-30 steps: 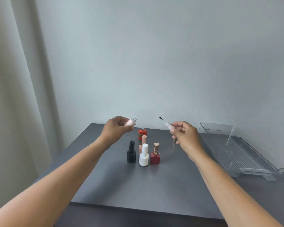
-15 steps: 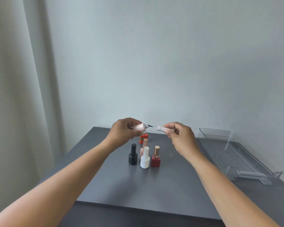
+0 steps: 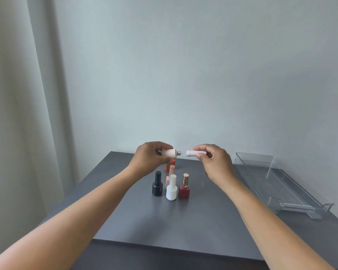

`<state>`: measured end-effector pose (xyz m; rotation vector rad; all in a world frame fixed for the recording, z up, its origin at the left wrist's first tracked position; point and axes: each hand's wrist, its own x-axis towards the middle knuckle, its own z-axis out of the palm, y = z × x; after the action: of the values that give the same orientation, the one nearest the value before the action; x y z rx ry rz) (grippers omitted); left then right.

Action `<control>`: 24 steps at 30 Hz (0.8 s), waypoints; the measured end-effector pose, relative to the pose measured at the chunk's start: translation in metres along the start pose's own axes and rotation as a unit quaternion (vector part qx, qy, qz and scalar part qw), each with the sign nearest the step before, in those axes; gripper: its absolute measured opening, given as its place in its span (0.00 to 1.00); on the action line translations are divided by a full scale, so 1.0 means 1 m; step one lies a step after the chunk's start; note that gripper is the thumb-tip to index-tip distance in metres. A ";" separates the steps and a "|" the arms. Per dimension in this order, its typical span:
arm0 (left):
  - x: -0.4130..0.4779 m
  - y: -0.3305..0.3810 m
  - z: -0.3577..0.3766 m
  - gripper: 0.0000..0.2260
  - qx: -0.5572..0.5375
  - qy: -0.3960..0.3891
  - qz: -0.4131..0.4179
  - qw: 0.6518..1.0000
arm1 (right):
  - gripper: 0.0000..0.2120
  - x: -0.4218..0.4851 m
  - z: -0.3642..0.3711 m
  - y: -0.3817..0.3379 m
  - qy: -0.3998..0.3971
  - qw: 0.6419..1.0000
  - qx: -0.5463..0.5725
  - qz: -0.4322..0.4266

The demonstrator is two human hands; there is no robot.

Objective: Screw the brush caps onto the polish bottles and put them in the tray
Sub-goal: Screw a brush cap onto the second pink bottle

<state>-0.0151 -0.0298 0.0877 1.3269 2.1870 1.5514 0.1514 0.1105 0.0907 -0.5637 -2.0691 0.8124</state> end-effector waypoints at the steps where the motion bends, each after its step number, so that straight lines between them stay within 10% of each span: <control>1: 0.000 0.001 0.001 0.14 0.003 -0.001 0.001 1.000 | 0.09 -0.001 0.000 -0.001 0.001 1.000 -0.004 -0.006; 24: -0.004 0.008 0.011 0.15 0.007 -0.024 0.026 0.999 | 0.06 -0.004 -0.008 -0.006 -0.015 0.995 0.095 0.038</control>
<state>-0.0024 -0.0246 0.0877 1.4219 2.1540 1.5087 0.1594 0.1064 0.0960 -0.5301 -1.9787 1.0557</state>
